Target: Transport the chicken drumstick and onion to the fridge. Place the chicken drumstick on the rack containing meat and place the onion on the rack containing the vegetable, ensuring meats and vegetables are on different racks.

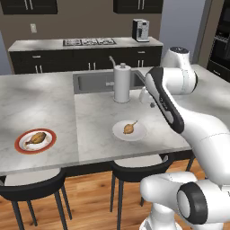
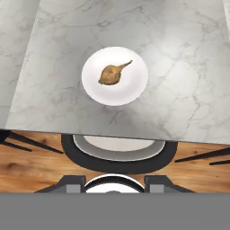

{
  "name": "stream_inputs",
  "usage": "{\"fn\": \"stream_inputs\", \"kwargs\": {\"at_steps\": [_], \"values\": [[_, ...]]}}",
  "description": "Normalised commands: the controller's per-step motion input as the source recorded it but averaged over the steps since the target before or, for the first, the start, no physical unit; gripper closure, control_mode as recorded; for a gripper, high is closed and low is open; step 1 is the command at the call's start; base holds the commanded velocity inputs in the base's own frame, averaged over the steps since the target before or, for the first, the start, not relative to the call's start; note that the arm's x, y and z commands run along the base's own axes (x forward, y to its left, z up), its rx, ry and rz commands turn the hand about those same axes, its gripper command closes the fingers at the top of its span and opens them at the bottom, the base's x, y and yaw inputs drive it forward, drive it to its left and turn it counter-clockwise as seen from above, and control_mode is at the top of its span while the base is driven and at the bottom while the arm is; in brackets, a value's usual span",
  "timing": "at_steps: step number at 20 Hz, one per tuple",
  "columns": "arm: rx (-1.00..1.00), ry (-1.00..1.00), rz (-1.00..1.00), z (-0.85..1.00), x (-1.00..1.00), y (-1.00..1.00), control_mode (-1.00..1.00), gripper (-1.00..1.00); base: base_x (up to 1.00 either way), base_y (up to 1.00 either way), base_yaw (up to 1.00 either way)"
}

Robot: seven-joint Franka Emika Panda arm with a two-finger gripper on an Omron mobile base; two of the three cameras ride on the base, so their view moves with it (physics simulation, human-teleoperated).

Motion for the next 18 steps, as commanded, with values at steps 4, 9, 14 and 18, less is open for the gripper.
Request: {"fn": "stream_inputs", "kwargs": {"at_steps": [4,9,14,18], "values": [[0.01,-0.03,0.00,0.00,-0.43,0.00,-1.00,-1.00,0.00,0.00,0.00],[0.13,-0.03,-0.01,0.00,-0.86,0.17,-1.00,-1.00,0.00,0.00,0.00],[0.01,0.00,-0.02,-0.06,-0.64,0.31,-1.00,-1.00,0.00,0.00,0.00],[-0.15,0.17,-0.33,0.00,-0.20,0.32,-1.00,-1.00,0.00,0.00,0.00]]}}
